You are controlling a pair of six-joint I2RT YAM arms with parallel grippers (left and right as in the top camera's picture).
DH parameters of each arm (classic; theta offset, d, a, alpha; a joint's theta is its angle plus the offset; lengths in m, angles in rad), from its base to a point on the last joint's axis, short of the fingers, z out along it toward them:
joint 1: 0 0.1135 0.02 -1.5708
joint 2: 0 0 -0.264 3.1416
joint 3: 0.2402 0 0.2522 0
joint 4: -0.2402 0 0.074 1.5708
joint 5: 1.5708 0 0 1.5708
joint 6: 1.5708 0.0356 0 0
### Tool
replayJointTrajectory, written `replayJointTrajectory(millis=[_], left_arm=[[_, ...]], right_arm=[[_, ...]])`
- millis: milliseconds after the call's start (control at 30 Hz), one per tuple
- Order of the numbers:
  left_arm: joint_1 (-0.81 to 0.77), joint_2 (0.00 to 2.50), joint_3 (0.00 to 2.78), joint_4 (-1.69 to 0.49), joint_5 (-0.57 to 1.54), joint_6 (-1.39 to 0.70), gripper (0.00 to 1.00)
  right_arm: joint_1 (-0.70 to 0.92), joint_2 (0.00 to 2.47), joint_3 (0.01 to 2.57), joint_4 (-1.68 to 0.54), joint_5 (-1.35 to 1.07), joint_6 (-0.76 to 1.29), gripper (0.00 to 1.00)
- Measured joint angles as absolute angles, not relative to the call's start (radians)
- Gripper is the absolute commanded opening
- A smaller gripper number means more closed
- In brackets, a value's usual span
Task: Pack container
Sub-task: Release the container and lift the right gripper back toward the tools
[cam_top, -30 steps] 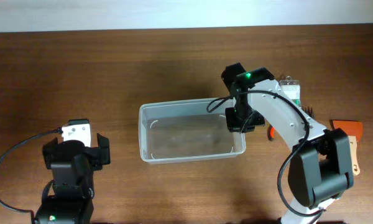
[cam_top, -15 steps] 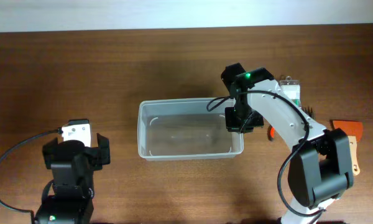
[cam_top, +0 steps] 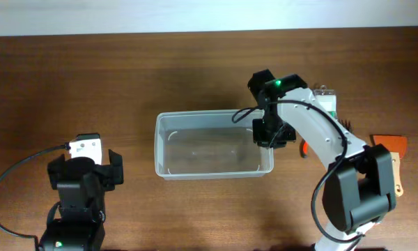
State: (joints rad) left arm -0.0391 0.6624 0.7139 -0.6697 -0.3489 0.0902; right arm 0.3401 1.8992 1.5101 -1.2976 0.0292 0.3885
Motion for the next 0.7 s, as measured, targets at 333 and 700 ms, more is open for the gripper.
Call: replayJointTrajectory(millis=[333, 700], left_arm=[[-0.039, 0.662, 0.714, -0.67, -0.349, 0.09, 0.99], [-0.039, 0.662, 0.715, -0.67, -0.349, 0.09, 0.99]], right_arm=[[0.34, 1.885, 1.71, -1.433, 0.039, 0.377, 0.55], [0.231, 1.784, 1.958, -1.664, 0.181, 0.306, 0.99]])
